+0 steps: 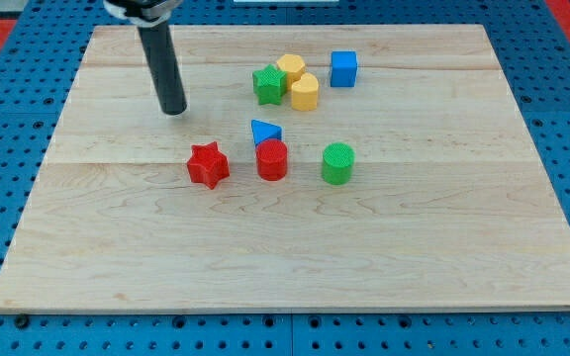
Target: Push the red star right a bit
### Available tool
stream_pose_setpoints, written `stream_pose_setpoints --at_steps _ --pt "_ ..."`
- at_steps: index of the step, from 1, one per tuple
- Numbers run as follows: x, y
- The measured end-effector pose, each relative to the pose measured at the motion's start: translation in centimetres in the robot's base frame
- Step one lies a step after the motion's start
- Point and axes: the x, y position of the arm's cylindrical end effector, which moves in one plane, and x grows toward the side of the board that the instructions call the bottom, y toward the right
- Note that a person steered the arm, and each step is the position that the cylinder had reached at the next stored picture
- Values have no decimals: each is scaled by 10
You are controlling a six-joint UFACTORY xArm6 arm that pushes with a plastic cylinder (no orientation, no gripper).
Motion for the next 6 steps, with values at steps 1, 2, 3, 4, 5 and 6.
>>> stream_pose_setpoints --at_steps 1,2,3,4,5,6 --pt "21 0" --pt "24 0" --pt "30 0" --pt "57 5" --pt "65 21" --pt "65 49"
